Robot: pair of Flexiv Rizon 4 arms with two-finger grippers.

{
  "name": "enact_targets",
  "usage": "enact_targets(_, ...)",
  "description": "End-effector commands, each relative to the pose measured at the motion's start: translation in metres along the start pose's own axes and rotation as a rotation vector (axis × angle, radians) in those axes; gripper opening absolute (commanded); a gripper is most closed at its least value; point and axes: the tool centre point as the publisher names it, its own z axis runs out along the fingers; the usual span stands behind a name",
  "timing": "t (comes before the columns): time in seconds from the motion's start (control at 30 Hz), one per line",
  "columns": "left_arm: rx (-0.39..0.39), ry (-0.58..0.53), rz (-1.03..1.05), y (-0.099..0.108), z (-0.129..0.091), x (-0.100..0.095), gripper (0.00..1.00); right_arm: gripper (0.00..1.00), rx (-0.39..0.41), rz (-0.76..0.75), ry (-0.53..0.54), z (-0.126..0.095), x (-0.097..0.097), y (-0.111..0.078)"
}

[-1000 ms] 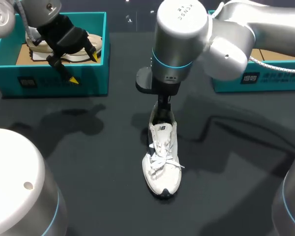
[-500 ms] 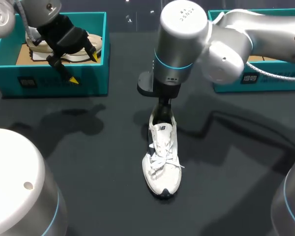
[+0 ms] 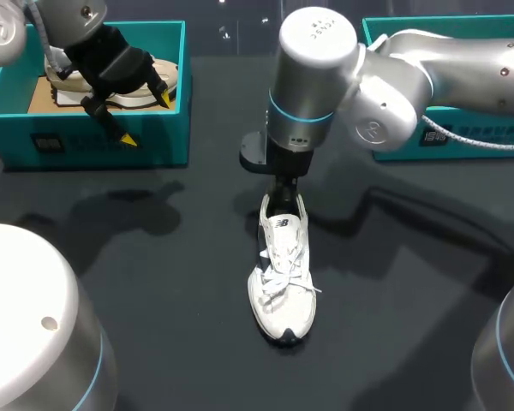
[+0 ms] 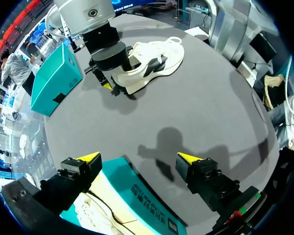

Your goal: Take the shoe out of the shoebox, open the shoe tongue, remove and reinsert the insole, then place the shoe into the shoebox

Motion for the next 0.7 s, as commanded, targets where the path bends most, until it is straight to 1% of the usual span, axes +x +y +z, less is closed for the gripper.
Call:
enact_targets(0.03, -0.002, 0.001, 0.001, 0.0001, -0.0002, 0.0002, 1.0, 0.64, -0.003, -0.001, 0.009, 0.0061, -0.0013, -0.0001)
enact_targets(0.23, -0.002, 0.001, 0.001, 0.0001, -0.0002, 0.0002, 1.0, 0.57, 0.001, -0.004, 0.019, 0.0073, -0.0002, -0.0009)
enact_targets(0.4, -0.002, 0.001, 0.001, 0.0001, -0.0002, 0.0002, 1.0, 0.44, 0.008, -0.008, 0.029, 0.0088, 0.0009, -0.0006)
enact_targets(0.47, -0.002, 0.001, 0.001, 0.0001, -0.0002, 0.0002, 1.0, 0.33, 0.01, -0.008, 0.031, 0.0087, 0.002, -0.0003)
enact_targets(0.5, -0.002, 0.001, 0.001, 0.0001, -0.0002, 0.0002, 1.0, 0.26, 0.011, -0.009, 0.032, 0.0081, 0.0026, -0.0001)
enact_targets(0.53, -0.002, 0.001, 0.001, 0.0001, -0.0002, 0.0002, 1.0, 0.0, 0.014, -0.009, 0.032, 0.0073, 0.0032, 0.0001)
enact_targets(0.7, -0.002, 0.001, 0.001, 0.0001, -0.0002, 0.0002, 1.0, 0.0, 0.026, -0.012, 0.037, 0.0026, 0.0065, 0.0002)
